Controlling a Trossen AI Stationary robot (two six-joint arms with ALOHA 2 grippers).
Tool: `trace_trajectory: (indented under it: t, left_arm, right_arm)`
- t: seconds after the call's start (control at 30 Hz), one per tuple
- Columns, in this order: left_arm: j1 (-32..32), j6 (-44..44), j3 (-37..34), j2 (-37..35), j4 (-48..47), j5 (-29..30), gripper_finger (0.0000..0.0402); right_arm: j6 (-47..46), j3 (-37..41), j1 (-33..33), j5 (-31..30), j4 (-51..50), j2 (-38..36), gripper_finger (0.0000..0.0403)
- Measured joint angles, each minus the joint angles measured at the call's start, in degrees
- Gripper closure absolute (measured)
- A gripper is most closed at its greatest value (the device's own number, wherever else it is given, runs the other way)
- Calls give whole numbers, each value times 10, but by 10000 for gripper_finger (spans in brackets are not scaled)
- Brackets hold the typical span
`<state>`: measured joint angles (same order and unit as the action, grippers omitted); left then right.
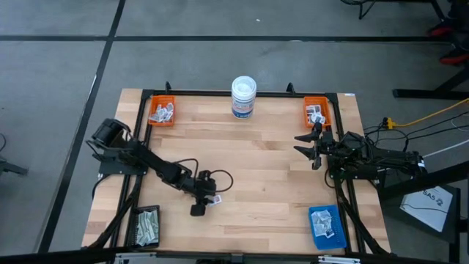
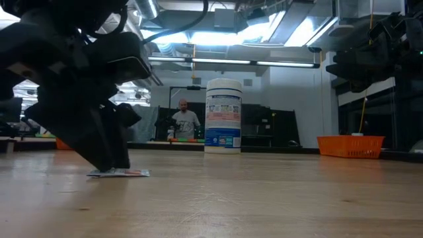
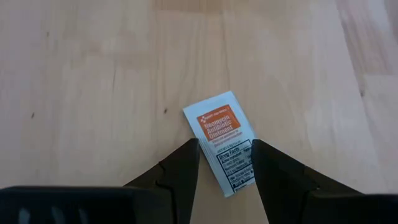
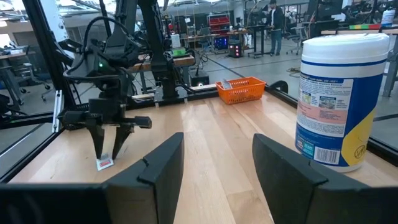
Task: Pick & Place First Aid Supplies
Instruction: Put the orange ointment pack into the left orange bin
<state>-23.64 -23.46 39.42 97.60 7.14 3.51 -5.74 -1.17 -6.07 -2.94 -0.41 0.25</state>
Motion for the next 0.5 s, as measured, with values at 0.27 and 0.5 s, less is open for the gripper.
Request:
trace_trajectory:
  t: [0.27, 0.5]
  left_arm:
    - [-2, -17, 2, 30, 5, 27, 262]
    - [-5, -30, 3, 33, -9, 85, 336]
  right_arm:
    - [0, 0, 0, 0, 0, 0, 212]
    - [0, 0, 0, 0, 0, 0, 212]
